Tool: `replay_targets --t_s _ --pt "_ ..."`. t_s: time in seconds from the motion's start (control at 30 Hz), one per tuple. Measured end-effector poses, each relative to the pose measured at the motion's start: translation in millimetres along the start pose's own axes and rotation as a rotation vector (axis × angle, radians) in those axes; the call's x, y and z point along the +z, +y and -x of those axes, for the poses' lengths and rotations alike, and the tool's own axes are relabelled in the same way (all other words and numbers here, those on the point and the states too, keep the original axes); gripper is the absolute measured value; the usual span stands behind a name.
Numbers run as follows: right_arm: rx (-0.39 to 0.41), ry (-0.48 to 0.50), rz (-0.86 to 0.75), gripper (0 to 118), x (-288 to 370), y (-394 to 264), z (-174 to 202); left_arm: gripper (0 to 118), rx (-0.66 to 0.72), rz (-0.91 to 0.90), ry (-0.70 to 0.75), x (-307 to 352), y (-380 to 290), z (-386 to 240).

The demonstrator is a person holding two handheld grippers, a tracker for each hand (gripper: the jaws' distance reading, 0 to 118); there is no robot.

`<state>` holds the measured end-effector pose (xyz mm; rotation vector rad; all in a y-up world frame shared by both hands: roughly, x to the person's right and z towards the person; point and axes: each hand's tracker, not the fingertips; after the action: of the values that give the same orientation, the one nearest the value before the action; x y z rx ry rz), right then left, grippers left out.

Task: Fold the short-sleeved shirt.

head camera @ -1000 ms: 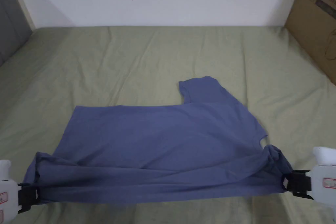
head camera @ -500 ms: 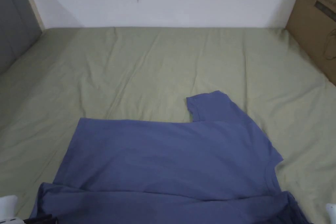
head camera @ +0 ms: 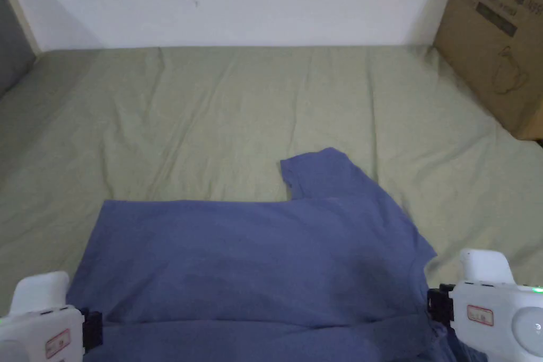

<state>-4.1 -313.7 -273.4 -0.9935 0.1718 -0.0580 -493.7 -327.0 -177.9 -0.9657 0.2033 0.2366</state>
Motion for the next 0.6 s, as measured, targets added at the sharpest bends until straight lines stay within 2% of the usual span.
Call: replay_targets --t_s 0.1,0.17,0.2,0.3,0.33,0.37,0.47,0.53,0.6 --pt "0.017 0.011 -0.025 0 -12 39 1 0 -0.021 0.003 -0.008 -5 11 -5" --pt "0.049 -0.005 -0.052 7 -27 76 3 0 -0.033 0.002 0.001 -11 20 -5" --pt "0.07 -0.025 -0.049 19 -37 94 3 0 -0.031 0.005 0.001 -14 24 -3" --pt "0.073 -0.071 -0.043 37 -86 152 -2 0 -0.015 0.009 -0.017 -20 34 -3" --pt "0.069 -0.062 -0.016 63 -110 171 -8 0 -0.014 0.009 -0.021 -24 36 -3" --pt "0.048 -0.081 0.06 76 -133 186 -8 0 -0.012 0.013 -0.022 -27 38 -1" --pt "-0.005 -0.065 0.174 78 -192 209 -21 0 -0.005 0.041 0.001 -36 41 -1" --pt "-0.037 -0.056 0.24 72 -217 209 -25 0 -0.007 0.051 0.016 -40 40 3" --pt "-0.005 -0.064 0.229 71 -219 205 -23 0 -0.006 0.063 0.023 -41 40 3"
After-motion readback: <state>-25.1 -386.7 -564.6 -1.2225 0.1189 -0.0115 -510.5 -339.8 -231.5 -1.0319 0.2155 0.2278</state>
